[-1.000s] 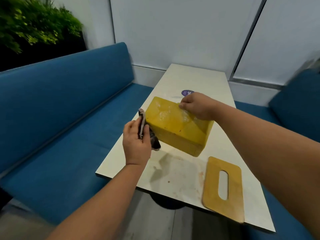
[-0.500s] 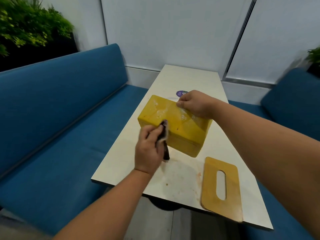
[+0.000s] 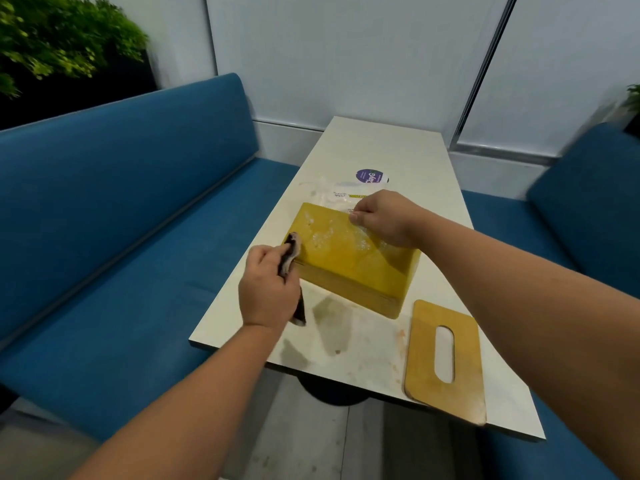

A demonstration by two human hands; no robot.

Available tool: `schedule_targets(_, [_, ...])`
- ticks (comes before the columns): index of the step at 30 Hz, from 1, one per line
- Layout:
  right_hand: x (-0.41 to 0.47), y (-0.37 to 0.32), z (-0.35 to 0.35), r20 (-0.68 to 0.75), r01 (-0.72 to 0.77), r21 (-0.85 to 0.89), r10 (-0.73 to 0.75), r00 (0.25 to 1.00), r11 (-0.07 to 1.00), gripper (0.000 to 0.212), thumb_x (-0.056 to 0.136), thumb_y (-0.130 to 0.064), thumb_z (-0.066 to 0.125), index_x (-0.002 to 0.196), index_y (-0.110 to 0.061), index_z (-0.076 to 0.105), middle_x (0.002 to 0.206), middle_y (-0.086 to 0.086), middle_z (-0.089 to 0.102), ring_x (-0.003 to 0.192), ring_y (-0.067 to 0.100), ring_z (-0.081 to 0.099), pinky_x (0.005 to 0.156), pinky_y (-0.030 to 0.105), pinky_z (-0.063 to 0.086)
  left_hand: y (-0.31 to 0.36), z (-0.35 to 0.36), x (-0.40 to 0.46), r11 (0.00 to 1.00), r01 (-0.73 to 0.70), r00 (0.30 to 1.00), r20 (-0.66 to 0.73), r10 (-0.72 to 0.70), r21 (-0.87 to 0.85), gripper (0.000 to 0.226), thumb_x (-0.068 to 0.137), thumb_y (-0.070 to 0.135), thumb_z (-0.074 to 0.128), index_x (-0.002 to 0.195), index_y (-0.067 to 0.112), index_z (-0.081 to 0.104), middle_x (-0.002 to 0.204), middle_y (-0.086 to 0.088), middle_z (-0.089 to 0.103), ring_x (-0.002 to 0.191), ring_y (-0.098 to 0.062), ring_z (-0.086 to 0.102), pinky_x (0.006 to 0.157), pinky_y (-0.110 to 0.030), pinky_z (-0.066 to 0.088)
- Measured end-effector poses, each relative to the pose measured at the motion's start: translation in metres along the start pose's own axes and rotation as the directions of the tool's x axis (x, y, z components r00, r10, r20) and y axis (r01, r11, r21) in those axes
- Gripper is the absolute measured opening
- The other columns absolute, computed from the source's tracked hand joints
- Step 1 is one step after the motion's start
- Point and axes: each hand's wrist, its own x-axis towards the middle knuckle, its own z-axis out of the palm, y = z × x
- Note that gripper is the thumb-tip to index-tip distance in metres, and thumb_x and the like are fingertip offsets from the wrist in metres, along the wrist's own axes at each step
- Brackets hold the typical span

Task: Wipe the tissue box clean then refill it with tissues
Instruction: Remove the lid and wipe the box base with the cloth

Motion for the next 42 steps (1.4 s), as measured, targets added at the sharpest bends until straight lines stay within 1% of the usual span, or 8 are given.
schedule_targets(6, [-0.009, 0.000, 0.018, 0.018, 0.031, -0.010, -0.031, 0.999, 0.999, 0.031, 0.100, -0.033, 0.045, 0.111, -0.012, 0.066, 0.100, 0.003, 0.061, 0.093, 0.020, 0.052, 0.076, 0.026, 0.036, 0.007, 0.003, -0.035, 0.977, -0.208, 0.961, 0.177, 0.212, -0.045, 0.036, 0.082, 0.024, 0.056, 0.111, 0.009, 0.070, 0.097, -0.005, 0.062, 0.077, -0.013, 0.056, 0.072, -0.022, 0.050])
schedule_targets(10, [-0.017, -0.001, 0.031, 0.044, 0.072, -0.099, -0.068, 0.997, 0.992, 0.033, 0.101, -0.033, 0.042, 0.116, -0.014, 0.064, 0.110, 0.004, 0.062, 0.096, 0.015, 0.049, 0.084, 0.025, 0.038, -0.010, -0.005, -0.029, 0.984, 0.179, 0.981, 0.076, -0.180, 0.017, 0.026, 0.091, 0.015, 0.060, 0.115, 0.010, 0.068, 0.100, -0.001, 0.060, 0.084, -0.009, 0.051, 0.076, -0.018, 0.041])
schedule_targets(15, [-0.031, -0.001, 0.060, 0.073, 0.135, -0.161, -0.124, 0.990, 0.978, 0.028, 0.101, -0.034, 0.041, 0.101, -0.016, 0.062, 0.095, 0.004, 0.064, 0.083, 0.018, 0.053, 0.072, 0.031, 0.042, -0.014, -0.007, -0.025, 0.846, 0.528, 0.830, 0.165, -0.533, 0.079, 0.017, 0.096, 0.022, 0.052, 0.095, 0.015, 0.067, 0.084, -0.001, 0.061, 0.074, -0.013, 0.053, 0.057, -0.019, 0.037])
schedule_targets(23, [-0.065, 0.009, 0.107, 0.151, 0.304, -0.235, -0.274, 0.950, 0.923, 0.022, 0.101, -0.034, 0.039, 0.089, -0.021, 0.052, 0.080, -0.004, 0.051, 0.074, 0.020, 0.049, 0.065, 0.034, 0.041, -0.032, -0.014, -0.036, 0.773, 0.589, 0.711, 0.304, -0.635, 0.237, 0.021, 0.092, 0.018, 0.050, 0.077, 0.013, 0.064, 0.072, -0.004, 0.061, 0.064, -0.017, 0.050, 0.050, -0.028, 0.034])
schedule_targets(30, [-0.074, 0.011, 0.130, 0.241, 0.320, -0.157, -0.278, 0.930, 0.934, 0.020, 0.100, -0.035, 0.039, 0.086, -0.025, 0.049, 0.079, -0.003, 0.056, 0.074, 0.020, 0.051, 0.065, 0.037, 0.044, -0.048, -0.026, -0.053, 0.594, 0.792, 0.610, 0.147, -0.778, -0.141, 0.011, 0.080, 0.025, 0.063, 0.075, 0.016, 0.064, 0.077, -0.006, 0.067, 0.080, -0.030, 0.065, 0.073, -0.047, 0.058])
schedule_targets(36, [-0.058, -0.015, 0.127, 0.302, 0.128, -0.003, -0.121, 0.946, 0.992, 0.044, 0.100, -0.047, 0.034, 0.125, -0.020, 0.059, 0.121, 0.004, 0.062, 0.108, 0.023, 0.054, 0.089, 0.034, 0.042, -0.051, -0.033, -0.075, 0.360, 0.830, 0.494, 0.261, -0.829, -0.425, 0.005, 0.081, 0.017, 0.062, 0.080, 0.020, 0.065, 0.090, -0.011, 0.070, 0.091, -0.035, 0.067, 0.081, -0.054, 0.056])
schedule_targets(38, [-0.051, -0.028, 0.132, 0.315, 0.078, 0.039, -0.086, 0.945, 0.996, 0.050, 0.101, -0.048, 0.032, 0.133, -0.018, 0.054, 0.133, 0.008, 0.057, 0.121, 0.027, 0.050, 0.097, 0.035, 0.038, -0.047, -0.030, -0.082, 0.341, 0.809, 0.511, 0.284, -0.811, -0.479, 0.003, 0.083, 0.021, 0.067, 0.084, 0.023, 0.067, 0.092, -0.008, 0.072, 0.090, -0.030, 0.068, 0.081, -0.052, 0.057])
schedule_targets(42, [-0.049, -0.033, 0.145, 0.308, 0.044, 0.035, -0.053, 0.950, 0.998, 0.049, 0.102, -0.045, 0.031, 0.135, -0.017, 0.053, 0.137, 0.010, 0.055, 0.126, 0.028, 0.048, 0.098, 0.032, 0.037, -0.036, -0.017, -0.092, 0.467, 0.712, 0.644, 0.225, -0.731, -0.524, 0.006, 0.089, 0.019, 0.067, 0.095, 0.021, 0.066, 0.092, -0.003, 0.072, 0.089, -0.021, 0.068, 0.082, -0.042, 0.057])
